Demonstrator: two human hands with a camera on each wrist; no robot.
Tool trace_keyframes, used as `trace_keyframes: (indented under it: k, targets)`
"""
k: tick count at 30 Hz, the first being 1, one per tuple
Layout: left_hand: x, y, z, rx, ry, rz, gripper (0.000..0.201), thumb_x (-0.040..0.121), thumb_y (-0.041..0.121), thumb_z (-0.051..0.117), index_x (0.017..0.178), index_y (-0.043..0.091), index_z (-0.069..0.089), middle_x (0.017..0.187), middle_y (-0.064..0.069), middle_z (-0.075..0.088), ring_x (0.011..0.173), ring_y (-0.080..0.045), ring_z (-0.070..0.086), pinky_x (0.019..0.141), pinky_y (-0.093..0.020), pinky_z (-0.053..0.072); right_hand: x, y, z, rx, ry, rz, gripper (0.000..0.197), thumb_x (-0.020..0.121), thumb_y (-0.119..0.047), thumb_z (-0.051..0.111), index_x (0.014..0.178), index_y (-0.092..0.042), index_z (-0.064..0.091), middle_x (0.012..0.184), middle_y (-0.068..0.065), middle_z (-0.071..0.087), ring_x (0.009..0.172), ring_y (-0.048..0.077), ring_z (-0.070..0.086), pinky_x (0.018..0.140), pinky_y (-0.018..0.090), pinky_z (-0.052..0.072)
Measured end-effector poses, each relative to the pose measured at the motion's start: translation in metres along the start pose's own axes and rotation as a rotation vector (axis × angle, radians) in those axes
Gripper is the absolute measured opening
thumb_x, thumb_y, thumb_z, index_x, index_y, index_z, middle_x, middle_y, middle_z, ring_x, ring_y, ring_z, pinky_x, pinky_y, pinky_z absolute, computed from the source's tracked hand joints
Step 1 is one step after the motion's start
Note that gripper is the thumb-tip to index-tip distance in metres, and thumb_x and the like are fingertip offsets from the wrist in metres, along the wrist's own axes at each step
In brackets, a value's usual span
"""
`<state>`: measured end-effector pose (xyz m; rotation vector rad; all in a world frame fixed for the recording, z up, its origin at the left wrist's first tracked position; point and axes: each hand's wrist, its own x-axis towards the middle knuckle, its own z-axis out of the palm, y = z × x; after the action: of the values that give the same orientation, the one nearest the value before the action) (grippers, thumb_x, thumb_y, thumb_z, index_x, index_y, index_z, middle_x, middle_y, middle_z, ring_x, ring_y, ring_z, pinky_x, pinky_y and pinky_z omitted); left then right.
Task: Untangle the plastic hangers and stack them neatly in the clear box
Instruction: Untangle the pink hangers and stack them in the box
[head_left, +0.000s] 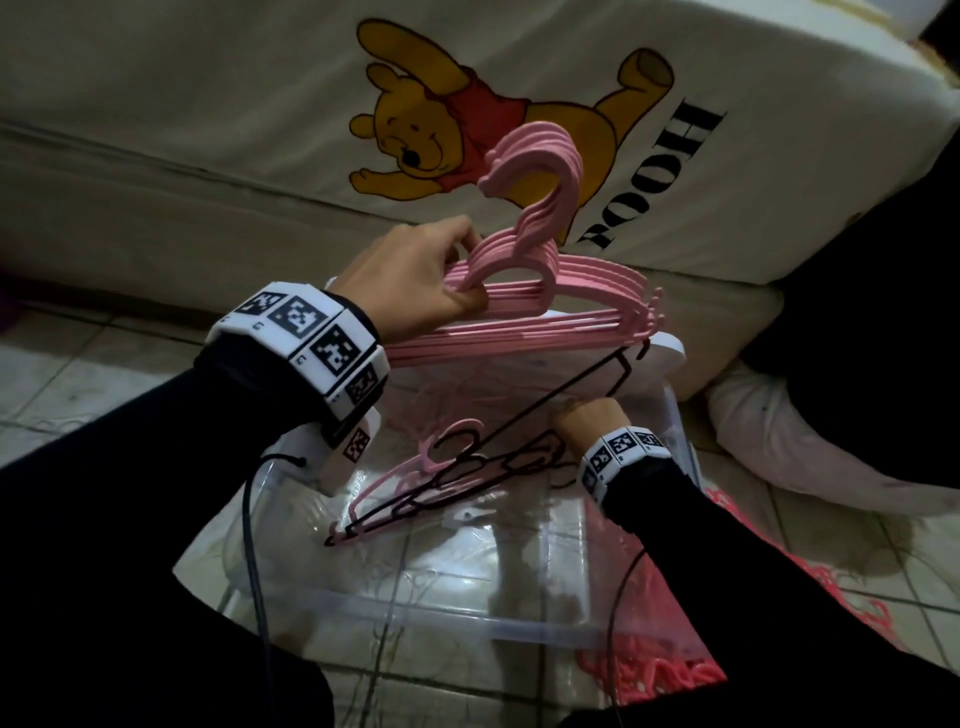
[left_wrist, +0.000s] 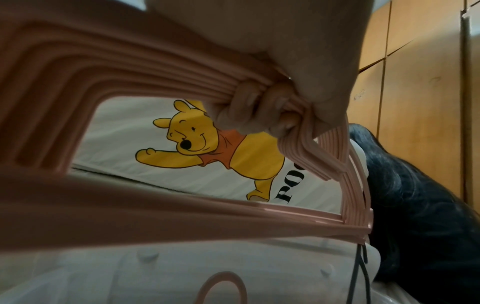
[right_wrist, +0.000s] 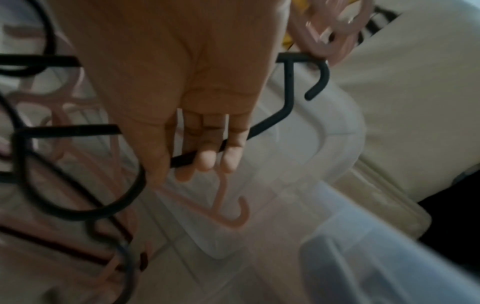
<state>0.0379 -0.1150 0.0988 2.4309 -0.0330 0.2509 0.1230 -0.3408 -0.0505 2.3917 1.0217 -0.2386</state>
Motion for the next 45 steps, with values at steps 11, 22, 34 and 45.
trace_keyframes:
  k: [11,22,34,45]
  targets:
    - [-0.004,0.003,-0.008,0.081,0.135,0.008,0.026,0.073,0.039,0.068,0.087,0.036,0.047,0.087,0.007,0.058,0.078,-0.017,0.053,0.065,-0.03,0.038,-0.053,-0.019,-0.047,0.045,0.0,-0.1,0.029,0.095,-0.013,0.04,0.112,-0.012,0.063,0.112,0.008,0.066,0.106,0.029,0.061,0.072,0.033,0.041]
    - [-0.008,-0.005,-0.022,0.012,0.177,-0.081,0.022,0.074,0.035,0.073,0.087,0.032,0.054,0.088,0.008,0.062,0.085,-0.021,0.06,0.076,-0.042,0.051,-0.083,0.021,-0.091,0.351,0.363,-0.038,0.016,0.095,-0.027,0.046,0.106,-0.019,0.053,0.101,0.011,0.061,0.093,0.031,0.061,0.062,0.034,0.039]
    - [-0.009,0.008,-0.004,-0.151,-0.027,-0.064,0.058,0.057,0.08,0.054,0.088,0.031,0.056,0.084,0.009,0.065,0.079,-0.011,0.061,0.068,-0.032,0.047,-0.089,0.038,-0.132,0.676,0.708,-0.008,0.013,0.089,-0.016,0.06,0.1,-0.01,0.056,0.104,0.006,0.053,0.091,0.024,0.055,0.075,0.04,0.046]
    - [-0.007,0.01,0.007,0.018,-0.097,-0.011,0.022,0.083,0.043,0.064,0.095,0.026,0.056,0.095,-0.001,0.067,0.087,-0.022,0.062,0.081,-0.048,0.05,-0.083,0.043,-0.124,0.384,0.706,0.128,0.053,0.078,-0.033,0.071,0.122,-0.014,0.049,0.12,0.007,0.05,0.11,0.024,0.045,0.087,0.035,0.043]
